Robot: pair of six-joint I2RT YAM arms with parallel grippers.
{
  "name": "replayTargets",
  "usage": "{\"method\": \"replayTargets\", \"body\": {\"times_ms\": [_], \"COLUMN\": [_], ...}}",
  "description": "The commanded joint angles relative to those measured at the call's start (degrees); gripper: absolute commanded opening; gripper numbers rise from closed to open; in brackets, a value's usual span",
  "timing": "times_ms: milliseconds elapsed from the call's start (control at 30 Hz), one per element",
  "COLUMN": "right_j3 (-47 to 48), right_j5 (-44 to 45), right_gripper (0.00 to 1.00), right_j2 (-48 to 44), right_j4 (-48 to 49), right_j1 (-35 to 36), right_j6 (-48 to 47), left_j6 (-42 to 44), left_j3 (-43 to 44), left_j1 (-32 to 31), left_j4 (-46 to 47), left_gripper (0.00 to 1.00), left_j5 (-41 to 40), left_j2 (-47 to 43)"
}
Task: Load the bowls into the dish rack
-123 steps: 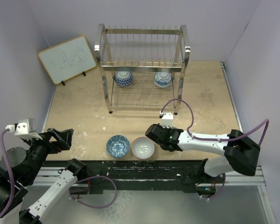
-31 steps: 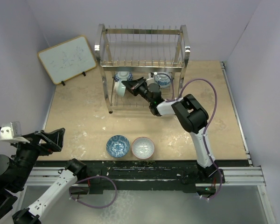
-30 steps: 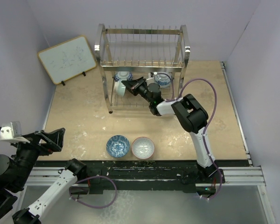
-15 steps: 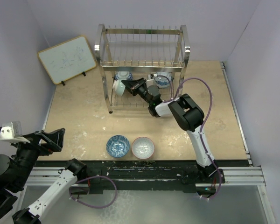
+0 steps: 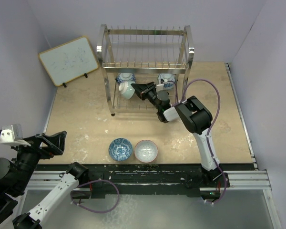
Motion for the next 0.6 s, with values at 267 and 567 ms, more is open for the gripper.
{"method": "replayTargets", "body": {"times_ms": [267, 567], "right_j3": [-4.2, -4.0], "right_j5": [4.8, 7.7], "right_gripper": [0.38, 0.39], "right_j2": [-5.8, -9.3], "right_j4": [-5.5, -15.3], "right_j1": [-1.0, -1.1], "right_j6": [-3.0, -7.6], "left_j6": [0.8, 1.0], "left_j3": [0.4, 0.1], "left_j1": [0.2, 0.2], "left_j4": [1.2, 1.4], "left_gripper": [0.99, 0.99], "left_j5": [0.2, 0.2], "left_j2": [0.7, 0.6]}}
